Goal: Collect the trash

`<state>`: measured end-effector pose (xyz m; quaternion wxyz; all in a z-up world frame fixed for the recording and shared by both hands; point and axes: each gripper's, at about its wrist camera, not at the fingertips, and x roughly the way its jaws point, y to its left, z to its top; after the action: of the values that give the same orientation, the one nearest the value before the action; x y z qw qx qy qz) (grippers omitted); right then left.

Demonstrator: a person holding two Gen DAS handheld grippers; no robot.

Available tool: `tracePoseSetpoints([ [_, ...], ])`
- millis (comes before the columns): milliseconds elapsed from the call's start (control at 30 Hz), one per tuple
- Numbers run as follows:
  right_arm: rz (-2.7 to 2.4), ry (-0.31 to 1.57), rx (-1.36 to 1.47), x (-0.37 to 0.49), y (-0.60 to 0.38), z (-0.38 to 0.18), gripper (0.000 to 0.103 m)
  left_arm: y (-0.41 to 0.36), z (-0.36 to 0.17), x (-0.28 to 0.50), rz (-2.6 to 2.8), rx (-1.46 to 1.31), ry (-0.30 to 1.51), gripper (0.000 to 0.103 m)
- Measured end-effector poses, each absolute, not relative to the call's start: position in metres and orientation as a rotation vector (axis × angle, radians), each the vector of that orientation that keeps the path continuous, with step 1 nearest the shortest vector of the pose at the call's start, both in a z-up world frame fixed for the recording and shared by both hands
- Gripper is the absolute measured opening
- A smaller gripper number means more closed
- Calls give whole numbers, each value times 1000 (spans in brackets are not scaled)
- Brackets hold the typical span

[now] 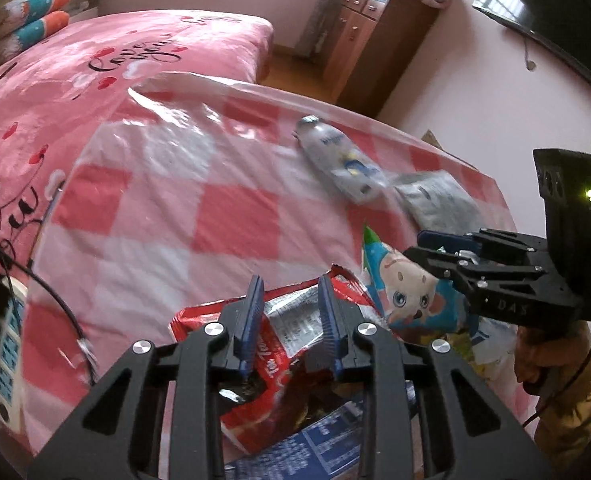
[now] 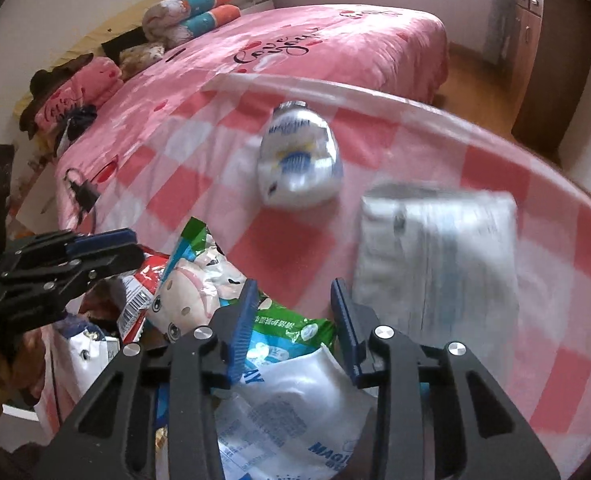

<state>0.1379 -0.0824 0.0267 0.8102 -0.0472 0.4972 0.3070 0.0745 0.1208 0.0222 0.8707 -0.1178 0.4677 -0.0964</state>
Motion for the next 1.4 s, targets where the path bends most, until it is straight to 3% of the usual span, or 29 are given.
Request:
tracePoseSetpoints([
  [333,659,1039,-34,76,-121,30,40,79,33,34,-330,-205,996,29],
  [400,647,993,-1,73,-131,41,48,73,44,34,-335,-202,978,35],
  [467,596,946,3,77,-139,52,75,69,53,44,-320,-189,963,49],
  [500,548,925,-24,82,-140,57,84,67,59,56,-294,-177,950,54],
  [600,494,921,-39,99,-142,60,87,59,65,85,-248,-143,935,66],
  [667,462,942,-50,110,-140,55,91,56,61,110,-205,-141,951,66],
  [900,424,1009,-114,136,-131,32,91,57,28,186,-14,-99,1009,66],
  [1167,439,1006,-196,145,-115,26,92,48,22,209,3,-95,995,67],
  [1267,440,1016,-236,145,-108,24,92,44,22,208,-5,-100,974,60],
  [1400,444,994,-262,139,-106,23,76,48,23,205,12,-118,957,42],
])
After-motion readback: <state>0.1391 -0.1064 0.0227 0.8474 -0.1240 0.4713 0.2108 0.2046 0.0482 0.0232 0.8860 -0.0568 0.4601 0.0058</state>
